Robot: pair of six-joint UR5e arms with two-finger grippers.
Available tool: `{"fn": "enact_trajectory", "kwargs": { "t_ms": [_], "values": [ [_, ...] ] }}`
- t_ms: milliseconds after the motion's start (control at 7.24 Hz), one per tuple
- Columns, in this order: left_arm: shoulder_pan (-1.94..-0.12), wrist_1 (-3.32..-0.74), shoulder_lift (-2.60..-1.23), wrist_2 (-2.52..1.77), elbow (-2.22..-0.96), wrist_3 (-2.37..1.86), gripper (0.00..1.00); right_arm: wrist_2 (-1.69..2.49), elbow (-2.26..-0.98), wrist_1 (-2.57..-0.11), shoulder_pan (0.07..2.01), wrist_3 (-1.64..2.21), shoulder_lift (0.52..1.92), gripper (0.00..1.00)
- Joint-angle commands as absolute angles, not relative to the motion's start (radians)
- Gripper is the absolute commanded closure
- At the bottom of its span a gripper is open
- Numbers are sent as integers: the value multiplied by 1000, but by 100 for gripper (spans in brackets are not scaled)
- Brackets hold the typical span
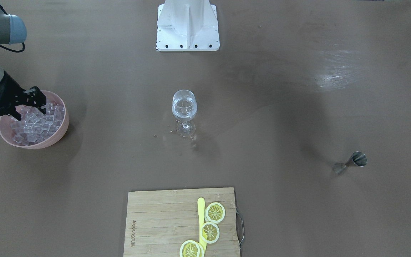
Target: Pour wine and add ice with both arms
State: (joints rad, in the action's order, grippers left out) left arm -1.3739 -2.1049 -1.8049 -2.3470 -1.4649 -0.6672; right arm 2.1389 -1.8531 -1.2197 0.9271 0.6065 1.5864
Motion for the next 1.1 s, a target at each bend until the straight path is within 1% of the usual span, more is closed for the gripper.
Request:
{"fn": "enact_trajectory", "kwargs": {
  "t_ms": [0,276,414,552,691,829,967],
  "values": [
    [-1376,-2111,-1798,-2347,-1466,-666,1,2135,-1856,-1223,923,603,1594,91],
    [-1377,-2115,-1795,-2349,-1468,-664,1,2144,-1858,-1227,923,603,1591,100],
    [-1378,-2115,-1795,-2349,-1468,-664,1,2149,-1862,-1227,928,603,1589,100],
    [-1376,-2115,-1795,-2349,-1468,-663,1,2160,-1893,-1233,955,603,1588,100],
    [-1376,-2115,-1795,-2349,-1468,-663,1,2202,-1964,-1311,995,603,1565,100],
    [-1376,-2115,-1795,-2349,-1468,-664,1,2206,-2039,-1444,1006,612,1460,100],
    [-1376,-2115,-1795,-2349,-1465,-664,1,2204,-2078,-1621,1003,638,1295,100]
  ]
}}
